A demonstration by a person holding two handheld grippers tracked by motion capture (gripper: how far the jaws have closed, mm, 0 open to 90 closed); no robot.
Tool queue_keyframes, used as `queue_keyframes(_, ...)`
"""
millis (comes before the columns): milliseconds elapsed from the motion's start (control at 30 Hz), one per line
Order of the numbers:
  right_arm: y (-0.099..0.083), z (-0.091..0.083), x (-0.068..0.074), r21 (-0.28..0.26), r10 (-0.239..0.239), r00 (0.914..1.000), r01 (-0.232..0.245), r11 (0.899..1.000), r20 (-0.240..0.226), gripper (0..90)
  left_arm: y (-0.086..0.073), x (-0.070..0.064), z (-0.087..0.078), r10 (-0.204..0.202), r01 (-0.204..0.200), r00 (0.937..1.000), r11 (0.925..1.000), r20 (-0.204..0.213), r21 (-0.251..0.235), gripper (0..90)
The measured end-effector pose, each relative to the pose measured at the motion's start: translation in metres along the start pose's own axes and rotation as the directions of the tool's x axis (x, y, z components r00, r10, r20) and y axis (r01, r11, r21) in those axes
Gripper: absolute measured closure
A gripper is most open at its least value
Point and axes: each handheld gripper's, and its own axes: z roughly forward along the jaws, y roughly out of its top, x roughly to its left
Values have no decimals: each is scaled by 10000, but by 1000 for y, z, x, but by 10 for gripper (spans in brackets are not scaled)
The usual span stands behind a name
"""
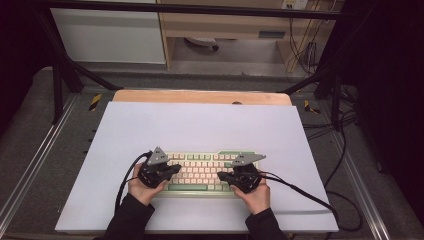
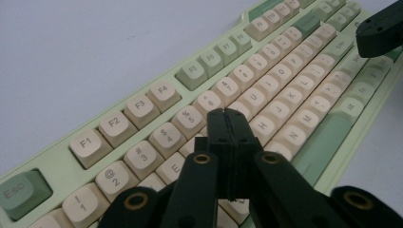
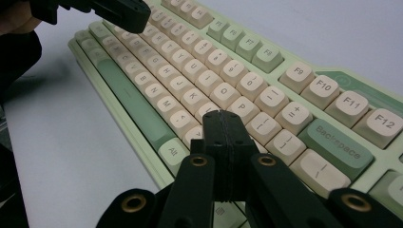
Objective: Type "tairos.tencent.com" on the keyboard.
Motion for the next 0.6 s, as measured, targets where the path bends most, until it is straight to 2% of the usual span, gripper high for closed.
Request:
queue_keyframes(333, 1, 0, 0, -32, 34, 10000, -34, 10000, -31, 900, -10, 4, -14, -28, 28, 10000, 10000, -58, -19, 899)
queue_keyframes(600, 2, 3, 1, 9, 96, 9999, -96, 10000, -119, 900, -19, 8, -22, -226, 226, 9997, 9997, -136, -15, 899)
